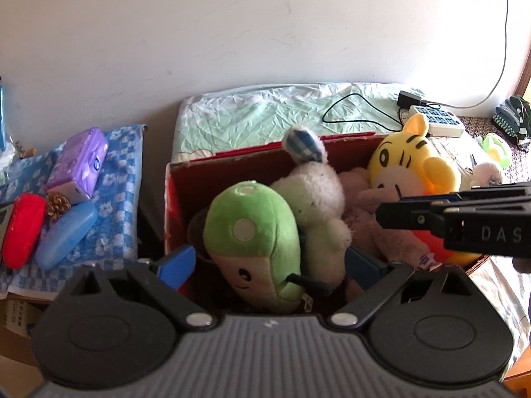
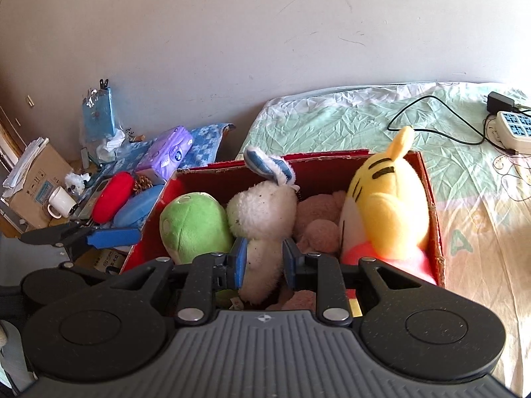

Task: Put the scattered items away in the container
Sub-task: 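Withdraw the right gripper from the box toward the white bow-tie bunny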

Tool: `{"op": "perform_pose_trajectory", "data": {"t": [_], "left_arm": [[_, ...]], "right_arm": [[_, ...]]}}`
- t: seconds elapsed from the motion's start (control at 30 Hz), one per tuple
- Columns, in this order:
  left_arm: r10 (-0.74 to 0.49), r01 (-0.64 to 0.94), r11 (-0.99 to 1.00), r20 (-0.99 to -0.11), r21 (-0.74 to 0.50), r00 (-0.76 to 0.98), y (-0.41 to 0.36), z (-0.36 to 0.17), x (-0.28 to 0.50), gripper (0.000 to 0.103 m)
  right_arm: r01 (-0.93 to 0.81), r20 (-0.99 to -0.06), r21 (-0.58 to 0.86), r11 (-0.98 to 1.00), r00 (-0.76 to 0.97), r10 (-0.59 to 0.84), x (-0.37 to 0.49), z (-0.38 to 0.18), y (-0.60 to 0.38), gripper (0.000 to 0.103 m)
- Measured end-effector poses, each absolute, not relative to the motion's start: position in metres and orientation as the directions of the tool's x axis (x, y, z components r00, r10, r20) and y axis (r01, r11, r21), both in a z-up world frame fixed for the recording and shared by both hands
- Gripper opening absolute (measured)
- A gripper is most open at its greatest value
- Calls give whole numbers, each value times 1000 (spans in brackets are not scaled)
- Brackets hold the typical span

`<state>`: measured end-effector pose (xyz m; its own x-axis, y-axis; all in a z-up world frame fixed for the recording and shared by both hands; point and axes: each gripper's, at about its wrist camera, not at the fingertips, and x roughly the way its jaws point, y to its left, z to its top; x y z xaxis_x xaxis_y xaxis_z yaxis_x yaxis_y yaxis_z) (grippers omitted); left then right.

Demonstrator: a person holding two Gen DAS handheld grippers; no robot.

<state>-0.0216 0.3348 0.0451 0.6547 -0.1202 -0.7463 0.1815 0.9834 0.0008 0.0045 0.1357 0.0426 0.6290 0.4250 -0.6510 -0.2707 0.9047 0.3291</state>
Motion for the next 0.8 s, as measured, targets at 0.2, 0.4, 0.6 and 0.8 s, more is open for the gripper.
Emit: {"op": "perform_pose_trajectory", "data": {"t": [0.2,0.4,0.6,0.8], "left_arm": [[-98,172,985,-756,19,647,324,48,-18,97],[-87,158,987,-756,22,648,322,50,-19,97],[-69,136,990,-763,25,643,324,47,-16,97],[10,65,996,-765,67,643,327,49,-13,97]], "right_arm": [[-266,-647,327,907,636,421,1,44,135,27],[-255,-632,340,905,651,421,-5,46,130,29],[-237,-618,358,903,665,420,-8,49,123,30],[-260,-581,396,881,672,460,-10,54,113,31]]}}
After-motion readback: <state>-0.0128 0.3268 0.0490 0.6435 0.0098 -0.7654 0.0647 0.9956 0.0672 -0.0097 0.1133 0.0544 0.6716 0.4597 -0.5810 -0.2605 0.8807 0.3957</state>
